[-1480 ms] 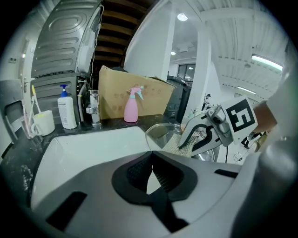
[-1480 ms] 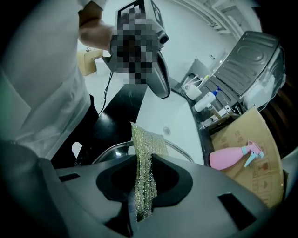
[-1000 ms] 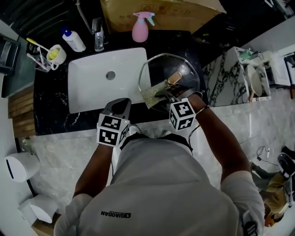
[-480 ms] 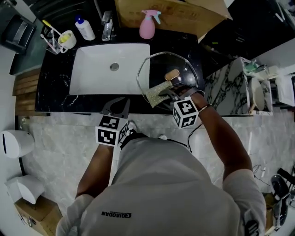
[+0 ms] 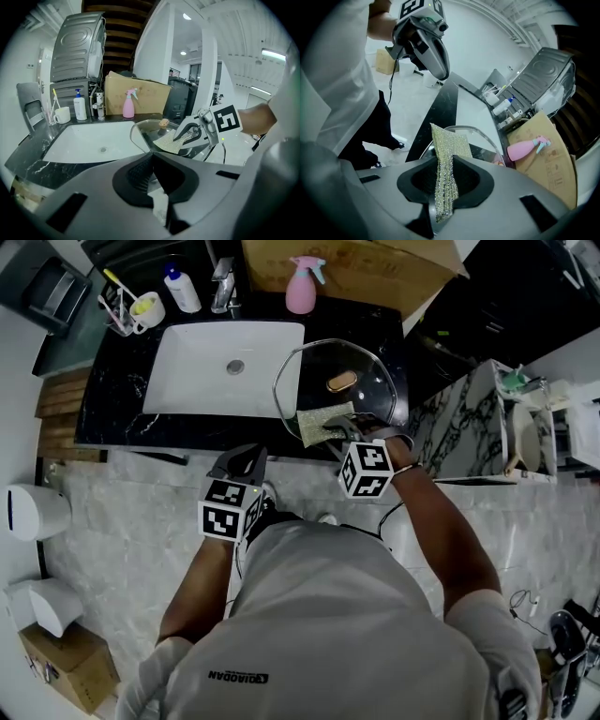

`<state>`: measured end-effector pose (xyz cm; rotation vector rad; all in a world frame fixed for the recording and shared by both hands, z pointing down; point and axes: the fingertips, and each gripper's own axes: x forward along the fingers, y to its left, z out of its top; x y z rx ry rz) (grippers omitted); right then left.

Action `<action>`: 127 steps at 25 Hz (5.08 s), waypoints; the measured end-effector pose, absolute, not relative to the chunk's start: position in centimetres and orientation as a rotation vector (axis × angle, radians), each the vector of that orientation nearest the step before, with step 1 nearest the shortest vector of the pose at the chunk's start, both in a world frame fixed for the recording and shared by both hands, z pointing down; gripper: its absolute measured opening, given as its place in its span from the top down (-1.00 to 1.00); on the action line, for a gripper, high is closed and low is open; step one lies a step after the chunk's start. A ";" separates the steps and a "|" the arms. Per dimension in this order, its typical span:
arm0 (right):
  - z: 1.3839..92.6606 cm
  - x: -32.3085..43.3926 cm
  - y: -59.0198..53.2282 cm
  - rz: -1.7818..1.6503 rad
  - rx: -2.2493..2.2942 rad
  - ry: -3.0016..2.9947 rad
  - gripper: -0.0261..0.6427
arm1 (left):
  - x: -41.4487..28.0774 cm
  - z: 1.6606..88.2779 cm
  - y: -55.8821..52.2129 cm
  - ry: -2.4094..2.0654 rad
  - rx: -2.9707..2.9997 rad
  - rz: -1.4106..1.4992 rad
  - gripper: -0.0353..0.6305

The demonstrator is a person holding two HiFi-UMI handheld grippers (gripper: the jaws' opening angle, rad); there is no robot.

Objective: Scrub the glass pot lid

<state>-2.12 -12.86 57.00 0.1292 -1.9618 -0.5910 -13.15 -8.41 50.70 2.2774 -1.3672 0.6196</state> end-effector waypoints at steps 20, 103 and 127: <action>56.7 0.7 -5.6 -0.366 0.099 -2.058 0.63 | -8.3 50.1 -5.3 -1.418 2.303 0.640 0.85; 56.0 4.8 -32.4 -0.404 0.010 -2.083 0.66 | 3.8 56.1 -25.0 -0.614 2.564 1.349 0.35; 55.8 8.6 -27.9 -0.293 0.218 -2.095 0.66 | 3.9 56.1 -24.9 -0.578 2.558 1.338 0.35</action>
